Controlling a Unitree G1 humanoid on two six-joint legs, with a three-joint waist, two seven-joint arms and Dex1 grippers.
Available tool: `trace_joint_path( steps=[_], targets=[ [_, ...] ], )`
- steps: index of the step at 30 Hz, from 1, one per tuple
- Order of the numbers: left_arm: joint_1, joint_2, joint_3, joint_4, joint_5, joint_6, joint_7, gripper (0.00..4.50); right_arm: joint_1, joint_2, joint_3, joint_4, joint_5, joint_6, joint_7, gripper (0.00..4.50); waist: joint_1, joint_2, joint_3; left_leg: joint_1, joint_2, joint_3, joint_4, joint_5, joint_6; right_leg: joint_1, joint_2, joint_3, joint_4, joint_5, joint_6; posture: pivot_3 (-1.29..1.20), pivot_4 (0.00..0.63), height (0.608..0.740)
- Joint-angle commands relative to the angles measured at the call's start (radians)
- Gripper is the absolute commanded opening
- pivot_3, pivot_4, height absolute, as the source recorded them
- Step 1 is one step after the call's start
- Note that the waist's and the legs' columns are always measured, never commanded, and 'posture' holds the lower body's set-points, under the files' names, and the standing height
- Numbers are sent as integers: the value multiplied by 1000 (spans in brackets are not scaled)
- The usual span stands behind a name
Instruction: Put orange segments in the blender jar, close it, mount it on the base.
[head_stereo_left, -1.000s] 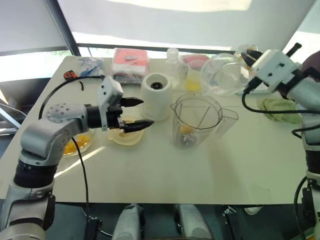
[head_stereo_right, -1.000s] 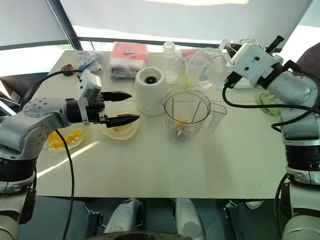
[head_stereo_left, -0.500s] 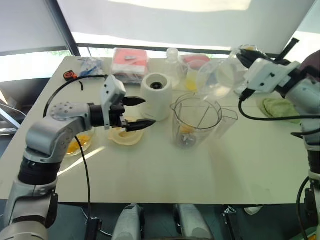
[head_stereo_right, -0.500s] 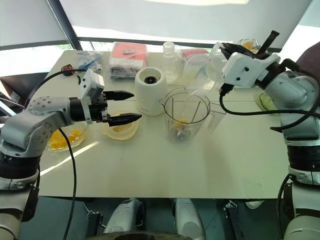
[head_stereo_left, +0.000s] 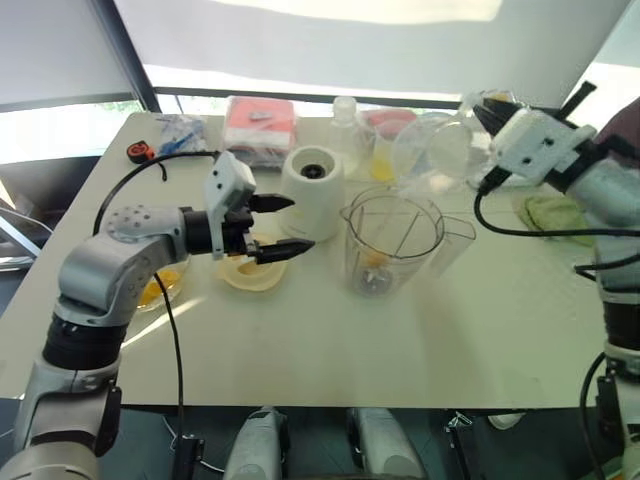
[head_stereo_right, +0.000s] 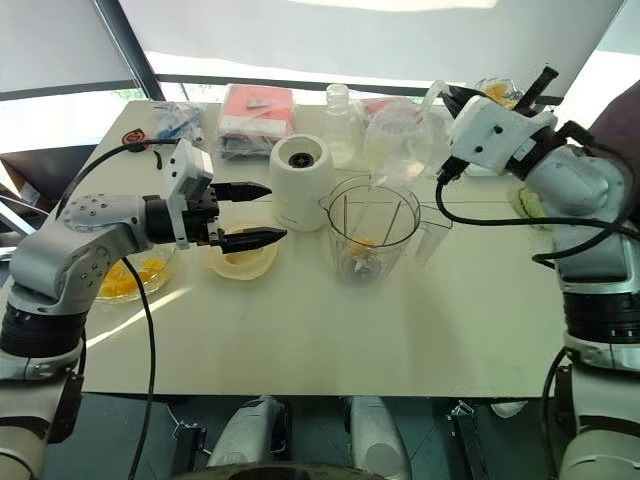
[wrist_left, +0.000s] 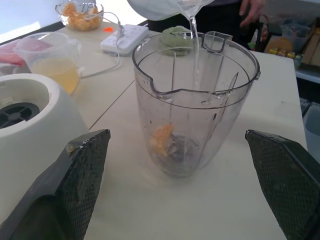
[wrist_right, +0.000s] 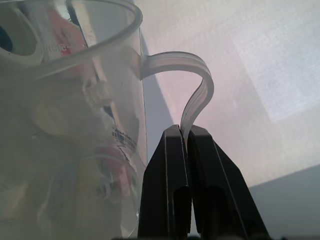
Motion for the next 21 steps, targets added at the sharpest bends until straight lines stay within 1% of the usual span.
trace_joint_path(
  steps=[1, 4, 6, 8, 12, 14, 17, 21],
  targets=[
    [-21, 1, 10, -9, 3, -22, -6, 4500, 2, 22, -93, -76, 100, 111, -13, 56, 1, 0, 0, 0, 0, 0, 0, 0, 0, 0, 0, 0, 0, 0, 0, 0, 150, 740],
    [-24, 0, 9, -5, 3, -22, -8, 4500, 1, 74, -144, -116, 186, 254, -44, 56, 0, 0, 0, 0, 0, 0, 0, 0, 0, 0, 0, 0, 0, 0, 0, 0, 150, 740],
    [-27, -2, 8, -4, 3, -21, -8, 4500, -5, 123, -200, -139, 243, 372, -100, 56, -1, 0, 0, 0, 0, 0, 0, 0, 0, 0, 0, 0, 0, 0, 0, 0, 150, 740],
    [-29, -2, 8, -3, 3, -20, -10, 4500, -9, 150, -232, -158, 272, 444, -138, 56, -1, 0, 0, 0, 0, -1, 0, 0, 0, 0, 0, 0, 1, 0, 0, 0, 150, 740],
    [-30, -4, 12, -16, -6, -7, -8, 4500, -14, 223, -324, -167, 287, 561, -306, 56, -1, 0, 0, 0, 0, -1, 0, 0, 0, 0, 0, 0, 1, 0, 0, 0, 150, 740],
    [-24, 0, 19, -27, -12, 0, -4, 4500, 6, 261, -364, -157, 265, 582, -400, 56, -1, 0, 0, 0, 0, 0, 0, 0, 0, 0, 0, 0, 1, 0, 0, 0, 150, 740],
    [-7, 17, 34, -47, -22, 15, -4, 4500, 58, 322, -416, -122, 234, 550, -524, 56, 0, 0, 0, 0, 0, -1, 0, 0, 0, 0, 0, 0, 1, 0, 0, 0, 150, 740],
    [18, 28, 55, -67, -36, 38, 13, 4500, 127, 399, -445, -25, 233, 413, -607, 56, -3, 0, 0, 0, 0, 0, 0, 0, 0, 0, 0, 0, 0, 0, 0, 0, 150, 740]
  ],
)
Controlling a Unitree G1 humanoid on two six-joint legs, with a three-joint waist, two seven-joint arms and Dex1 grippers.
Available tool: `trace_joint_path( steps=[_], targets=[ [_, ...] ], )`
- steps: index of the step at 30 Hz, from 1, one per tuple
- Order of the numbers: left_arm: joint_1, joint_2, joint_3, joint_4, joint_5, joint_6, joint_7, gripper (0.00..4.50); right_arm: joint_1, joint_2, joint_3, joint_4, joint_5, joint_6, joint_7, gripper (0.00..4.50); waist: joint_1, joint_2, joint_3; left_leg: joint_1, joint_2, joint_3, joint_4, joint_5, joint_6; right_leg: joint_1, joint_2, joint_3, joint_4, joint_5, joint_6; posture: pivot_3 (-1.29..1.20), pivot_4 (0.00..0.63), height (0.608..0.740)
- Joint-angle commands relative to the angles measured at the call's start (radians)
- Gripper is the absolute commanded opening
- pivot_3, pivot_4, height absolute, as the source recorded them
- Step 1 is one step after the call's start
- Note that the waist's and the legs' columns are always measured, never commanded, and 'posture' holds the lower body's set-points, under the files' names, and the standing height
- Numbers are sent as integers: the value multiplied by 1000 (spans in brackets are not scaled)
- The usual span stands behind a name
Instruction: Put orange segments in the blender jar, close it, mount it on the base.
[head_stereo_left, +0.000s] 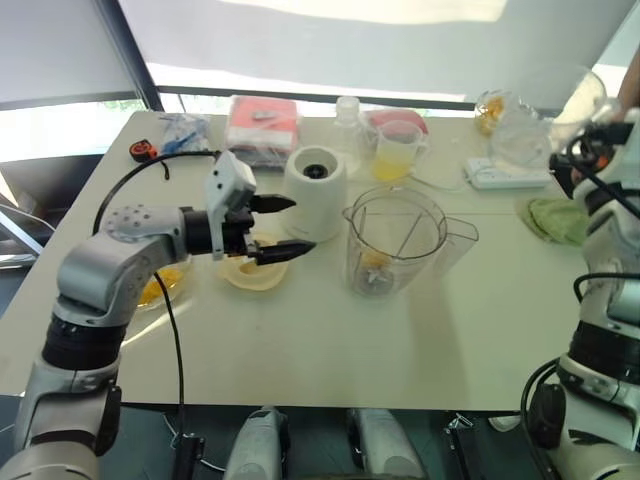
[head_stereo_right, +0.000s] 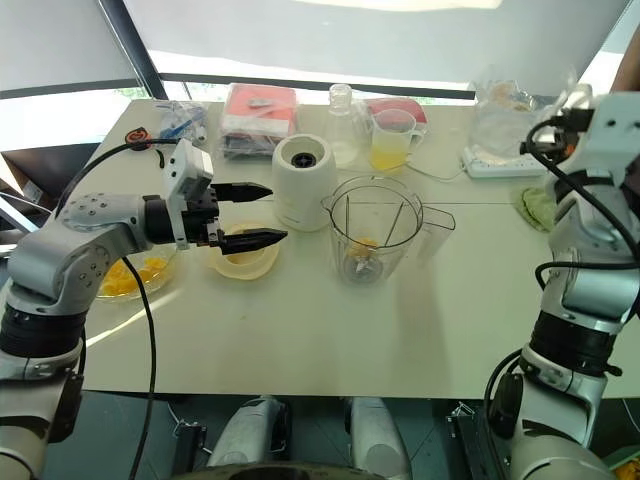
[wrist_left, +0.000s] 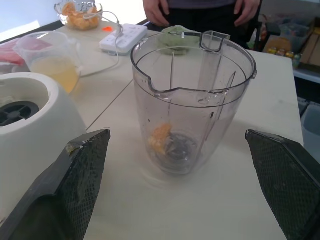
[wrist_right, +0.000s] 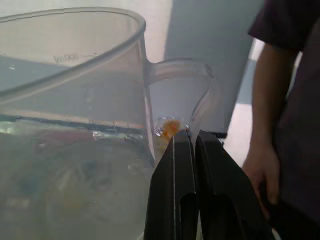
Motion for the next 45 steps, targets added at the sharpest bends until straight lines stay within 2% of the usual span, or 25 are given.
trace_joint_path(
  steps=[1, 11, 19, 35, 37, 39, 43, 45],
  targets=[
    [20, 17, 45, -52, -25, 14, 17, 4500, 34, 44, -38, 74, -21, -155, -90, 56, -4, 0, 0, 0, 0, 0, 0, 0, 0, 0, 0, 0, 0, 0, 0, 0, 150, 740],
    [115, 37, 90, -152, -54, 59, 87, 4500, 70, 148, -95, 333, -23, -380, -357, 56, -23, 1, 0, 1, 0, 0, 0, 0, 0, 0, 0, 1, 1, 0, 0, 0, 150, 740],
    [169, 48, 94, -207, -82, 76, 108, 4500, 84, 192, -72, 420, -38, -477, -480, 56, -28, 1, 0, 1, 0, 0, 0, 0, 0, 0, 1, 1, 1, 0, 0, 0, 150, 740],
    [176, 35, 62, -223, -94, 78, 139, 4500, 109, 213, -69, 622, 34, -515, -523, 56, -27, 1, 0, 1, 0, 0, 0, 0, 0, 0, 0, 1, 1, 0, -1, 0, 150, 740],
    [174, 34, 60, -220, -93, 77, 138, 4500, 115, 213, -72, 638, 43, -521, -524, 623, -28, 1, 0, 1, 0, 0, 0, 0, 0, 0, 1, 1, 1, 0, -1, 0, 150, 740],
    [173, 33, 56, -214, -88, 73, 137, 4500, 119, 209, -70, 654, 48, -528, -519, 1410, -27, 1, 0, 1, 0, 0, 0, 0, 0, 0, 1, 1, 1, -1, -1, 0, 150, 740],
    [173, 35, 45, -205, -77, 63, 132, 4500, 124, 196, -49, 663, 42, -526, -509, 3660, -28, 1, 0, 1, 0, 0, 0, 0, 0, 1, 1, 1, 0, -1, -2, 0, 150, 740],
    [172, 36, 42, -202, -76, 60, 130, 4500, 128, 194, -41, 656, 39, -519, -507, 4447, -30, 1, 0, 2, 0, 0, 0, 0, 0, 1, 1, 2, 0, -1, -3, 0, 150, 740]
  ],
)
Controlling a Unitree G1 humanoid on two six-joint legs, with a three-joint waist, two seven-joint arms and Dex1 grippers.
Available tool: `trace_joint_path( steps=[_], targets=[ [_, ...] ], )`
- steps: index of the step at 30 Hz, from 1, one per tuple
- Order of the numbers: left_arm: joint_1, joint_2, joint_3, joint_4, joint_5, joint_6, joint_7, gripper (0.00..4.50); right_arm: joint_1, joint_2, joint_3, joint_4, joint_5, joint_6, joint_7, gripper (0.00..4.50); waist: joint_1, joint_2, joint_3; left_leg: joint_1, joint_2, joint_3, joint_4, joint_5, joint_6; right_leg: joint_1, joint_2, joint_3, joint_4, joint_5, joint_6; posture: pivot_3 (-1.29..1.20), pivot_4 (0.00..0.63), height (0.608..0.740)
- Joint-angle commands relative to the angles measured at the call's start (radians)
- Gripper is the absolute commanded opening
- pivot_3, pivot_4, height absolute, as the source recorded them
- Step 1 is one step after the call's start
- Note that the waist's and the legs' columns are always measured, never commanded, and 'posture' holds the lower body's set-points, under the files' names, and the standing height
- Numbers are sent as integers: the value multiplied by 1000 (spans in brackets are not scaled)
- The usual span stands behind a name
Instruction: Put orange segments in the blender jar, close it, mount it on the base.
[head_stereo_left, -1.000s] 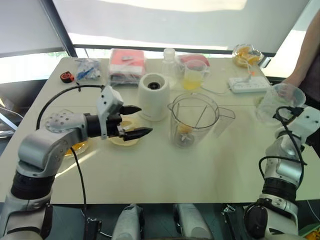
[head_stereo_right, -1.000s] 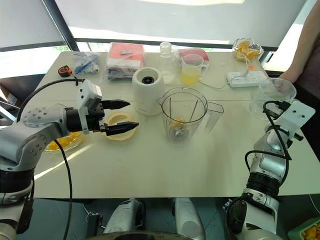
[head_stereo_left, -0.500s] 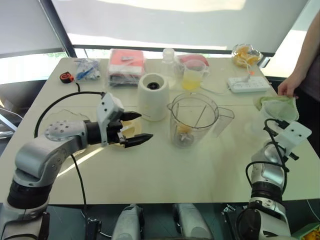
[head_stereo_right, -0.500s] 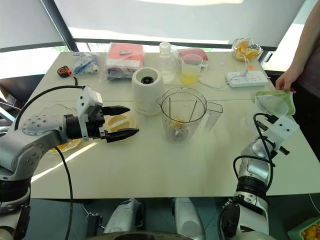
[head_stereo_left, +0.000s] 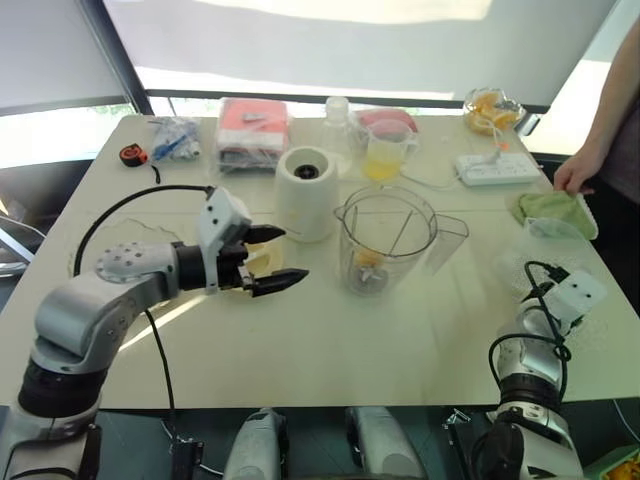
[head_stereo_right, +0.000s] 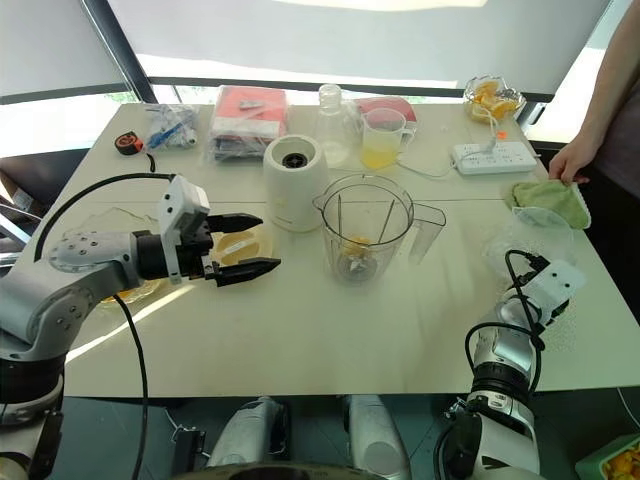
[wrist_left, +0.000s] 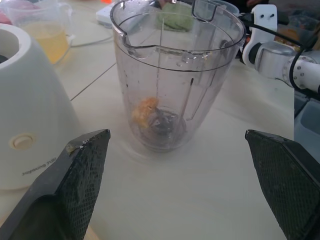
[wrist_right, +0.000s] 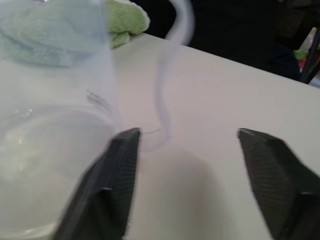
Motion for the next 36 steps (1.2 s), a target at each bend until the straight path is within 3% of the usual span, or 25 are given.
trace_joint_path(
  steps=[1, 14, 21, 24, 28, 31, 33, 36],
  targets=[
    [-15, 3, 9, -11, 3, -24, -7, 4500, 10, -16, 15, -35, -7, -5, 8, 4447, -1, 0, 0, 0, 0, 0, 0, 0, 0, 0, 0, 0, 0, 0, 0, 0, 150, 740],
    [-6, 2, -9, 26, 31, -51, -33, 4500, 246, 63, 105, -469, -52, 160, 4, 4447, 4, 0, 0, 0, 0, -1, 0, 0, 0, 0, 0, 0, 0, -1, -1, 0, 150, 740],
    [-62, 125, -77, 208, 229, -145, -73, 4500, 603, 139, 222, -1051, -89, 316, 99, 4447, 6, 1, -1, 0, 1, -2, -2, 0, 0, -1, 1, -2, 0, -2, -2, 0, 150, 740],
    [-123, 146, -113, 335, 303, -205, -113, 4500, 749, 140, 276, -1226, -15, 296, 232, 4447, 7, 0, -1, 0, 1, -2, -2, 0, 0, -1, -1, -2, 0, -2, -2, 0, 150, 740],
    [-256, 133, -236, 583, 472, -366, -183, 4500, 943, 66, 270, -1369, 202, 273, 520, 4447, 17, 0, -1, 0, 2, -1, -1, 0, 0, 0, -2, -2, -1, -2, -2, 0, 150, 740],
    [-365, 75, -321, 782, 580, -431, -197, 4500, 1018, -24, 228, -1387, 327, 296, 689, 4447, 33, -1, -1, -1, 1, -1, -1, 0, 0, 0, -1, -3, -3, -2, -1, 0, 150, 740],
    [-422, 19, -337, 889, 605, -473, -217, 4500, 1043, -54, 178, -1375, 449, 343, 731, 4447, 37, -3, 0, -2, 0, 0, -1, 0, 0, 0, -1, -3, -4, -3, -1, 0, 150, 740],
    [-486, -29, -392, 1024, 690, -498, -242, 4500, 1073, -108, 132, -1360, 502, 360, 808, 4447, 40, -5, 1, -3, 0, 0, 0, 0, 0, 0, -1, -3, -4, -2, -1, 0, 150, 740]
  ],
)
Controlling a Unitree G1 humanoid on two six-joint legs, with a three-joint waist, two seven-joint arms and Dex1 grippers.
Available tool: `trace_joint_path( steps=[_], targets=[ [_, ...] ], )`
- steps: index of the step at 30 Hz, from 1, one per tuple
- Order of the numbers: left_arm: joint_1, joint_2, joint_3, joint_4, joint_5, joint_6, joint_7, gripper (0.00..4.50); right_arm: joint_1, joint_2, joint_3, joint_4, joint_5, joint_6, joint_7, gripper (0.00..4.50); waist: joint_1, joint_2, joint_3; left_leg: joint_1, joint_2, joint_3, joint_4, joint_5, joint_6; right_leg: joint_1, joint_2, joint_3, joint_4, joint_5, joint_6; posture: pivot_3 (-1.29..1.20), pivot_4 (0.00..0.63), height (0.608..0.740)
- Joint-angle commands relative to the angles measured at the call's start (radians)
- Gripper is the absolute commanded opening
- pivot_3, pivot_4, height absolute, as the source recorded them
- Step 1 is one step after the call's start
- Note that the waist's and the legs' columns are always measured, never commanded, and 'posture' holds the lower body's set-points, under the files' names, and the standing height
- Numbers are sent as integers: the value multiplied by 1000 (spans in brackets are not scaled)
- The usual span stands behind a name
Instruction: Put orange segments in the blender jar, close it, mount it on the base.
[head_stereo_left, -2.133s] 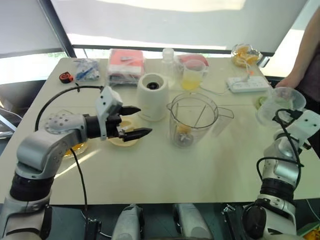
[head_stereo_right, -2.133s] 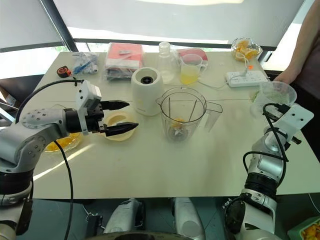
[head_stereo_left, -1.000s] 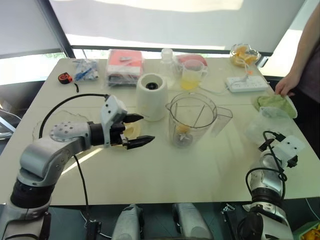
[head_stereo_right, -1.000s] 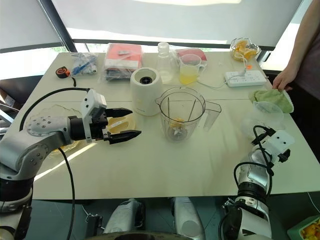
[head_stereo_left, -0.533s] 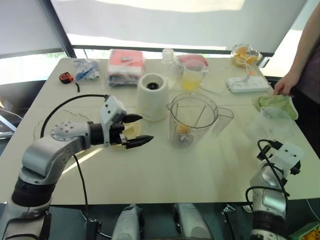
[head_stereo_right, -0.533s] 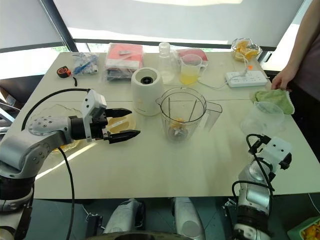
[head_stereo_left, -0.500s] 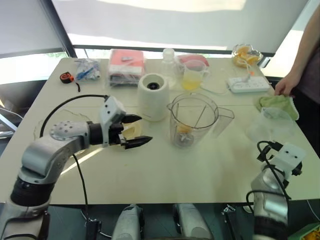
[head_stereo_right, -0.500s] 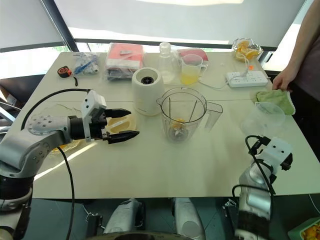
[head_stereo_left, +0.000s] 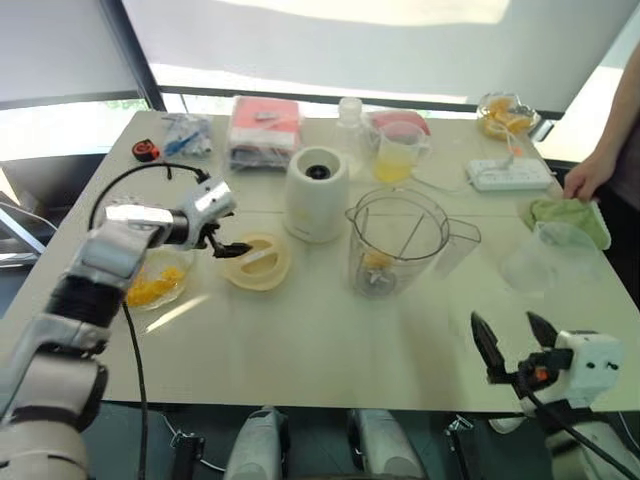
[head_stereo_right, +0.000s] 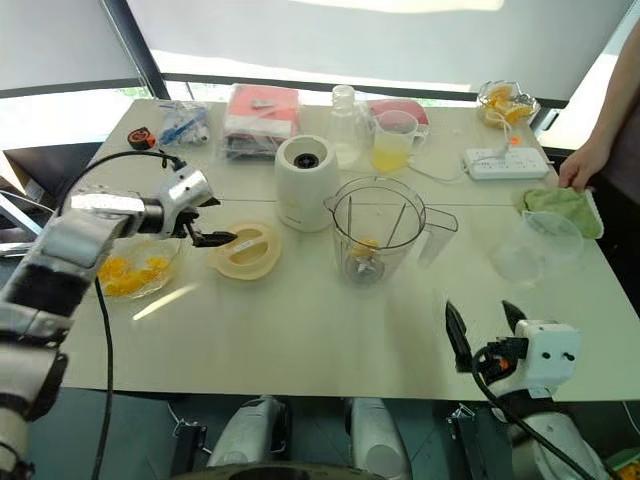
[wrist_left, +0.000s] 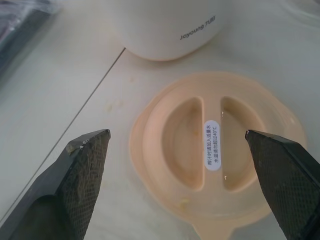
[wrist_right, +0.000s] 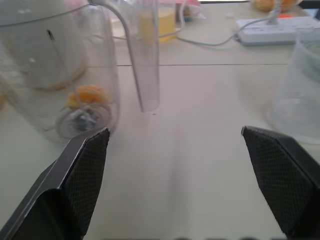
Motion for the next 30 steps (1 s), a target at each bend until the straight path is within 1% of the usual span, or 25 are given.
trace_joint_path(
  steps=[1, 3, 5, 6, 9, 13, 18, 24, 26, 30],
  targets=[
    [-74, -20, -47, 113, 97, -30, -29, 4500, 31, -46, -66, -12, 81, 12, 83, 4447, -2, -1, 0, 0, 0, 0, 0, 0, 0, 0, 0, 0, 0, 0, 0, 0, 150, 740],
    [-106, -54, -62, 179, 122, -61, -49, 4500, 47, -75, -112, -14, 160, 37, 122, 4447, -6, -2, 0, 0, 0, 0, 0, 0, 0, 0, 1, 0, 0, 0, 0, 0, 150, 740],
    [-130, -82, -54, 227, 131, -70, -56, 4500, 57, -98, -136, -17, 193, 53, 142, 4447, -7, -2, 0, 0, 0, 0, 0, 0, 0, -1, 1, 0, 1, 0, 0, 0, 150, 740],
    [-143, -96, -51, 251, 139, -71, -54, 4500, 60, -114, -144, -18, 191, 59, 152, 4447, -7, -2, 0, 0, 1, -1, 0, 0, 0, -1, 1, 0, 1, 0, 0, 0, 150, 740],
    [-177, -121, -103, 320, 218, -98, -71, 4500, 74, -185, -179, -15, 171, 68, 221, 4447, -7, -2, 0, 0, 0, -1, 0, 0, 0, -1, 0, 0, 1, 0, 0, 0, 150, 740],
    [-201, -140, -106, 359, 260, -83, -80, 4500, 77, -279, -236, -47, 208, 109, 276, 4447, -7, -3, 0, 0, 0, -1, 0, 0, 0, -1, 0, 1, 1, 0, 0, 0, 150, 740],
    [-194, -157, -106, 370, 290, -82, -97, 4500, 57, -378, -210, -155, 246, 210, 259, 4447, -4, -3, 0, 0, 0, -2, 0, 0, 0, -1, 1, 0, 1, 0, 0, 0, 150, 740],
    [-180, -197, -107, 396, 320, -84, -65, 4500, -23, -499, -199, -214, 266, 307, 249, 4447, 5, -5, -1, 0, 0, -1, 2, 0, 0, 1, -1, 0, 1, 1, 0, 0, 150, 740],
    [-172, -208, -106, 388, 329, -79, -58, 4500, -54, -528, -202, -224, 282, 332, 245, 4447, 17, -6, -2, 1, 0, -1, 2, 0, 0, 1, 0, 0, 1, 1, 0, 0, 150, 740],
    [-150, -216, -104, 351, 334, -62, -60, 4500, -95, -558, -202, -223, 289, 368, 243, 4447, 22, -6, -3, 1, 0, -1, 3, 0, 0, 2, 0, 0, 1, 1, 0, 0, 150, 740]
  ],
)
